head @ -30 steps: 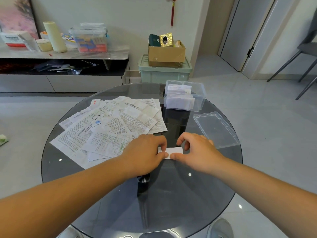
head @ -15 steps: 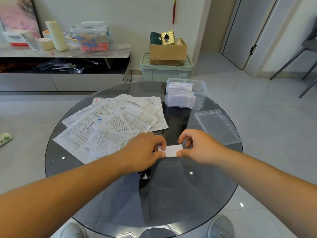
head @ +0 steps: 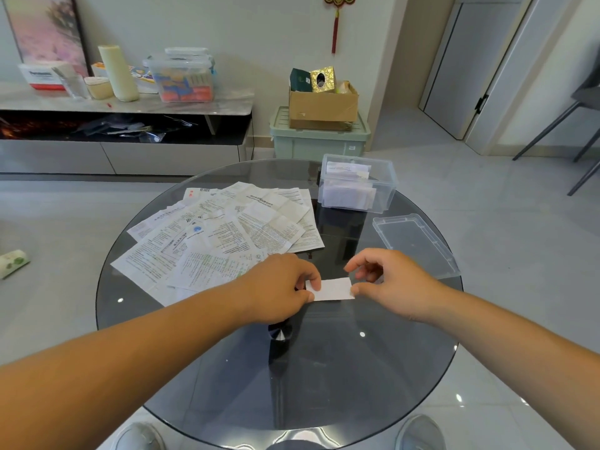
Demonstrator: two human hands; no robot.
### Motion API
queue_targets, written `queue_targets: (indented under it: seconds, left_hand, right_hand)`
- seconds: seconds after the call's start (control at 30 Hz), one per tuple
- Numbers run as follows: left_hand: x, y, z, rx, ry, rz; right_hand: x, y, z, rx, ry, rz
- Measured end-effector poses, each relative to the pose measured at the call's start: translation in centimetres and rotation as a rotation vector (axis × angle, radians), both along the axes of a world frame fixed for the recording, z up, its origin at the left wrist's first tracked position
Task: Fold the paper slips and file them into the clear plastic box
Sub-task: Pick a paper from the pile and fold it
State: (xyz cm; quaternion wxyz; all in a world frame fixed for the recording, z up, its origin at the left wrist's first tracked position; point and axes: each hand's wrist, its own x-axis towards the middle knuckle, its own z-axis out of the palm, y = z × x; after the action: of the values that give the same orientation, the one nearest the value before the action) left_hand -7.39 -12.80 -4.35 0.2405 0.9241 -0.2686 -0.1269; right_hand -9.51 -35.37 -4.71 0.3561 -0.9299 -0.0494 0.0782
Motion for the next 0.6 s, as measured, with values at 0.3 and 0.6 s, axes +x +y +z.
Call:
queue_targets:
  seconds: [0.3,0.6]
  left_hand:
    - [-0.9,1.0,-0.3,-0.045,-0.217,-0.029]
    - [0.2,6.0,0.8,0.035,-0.331,0.168]
  right_hand:
    - [-3.4,1.3,0.9,-0.243,-0.245,0.325]
    - [-2.4,-0.4,-0.1,-0.599,-0.283,0.306]
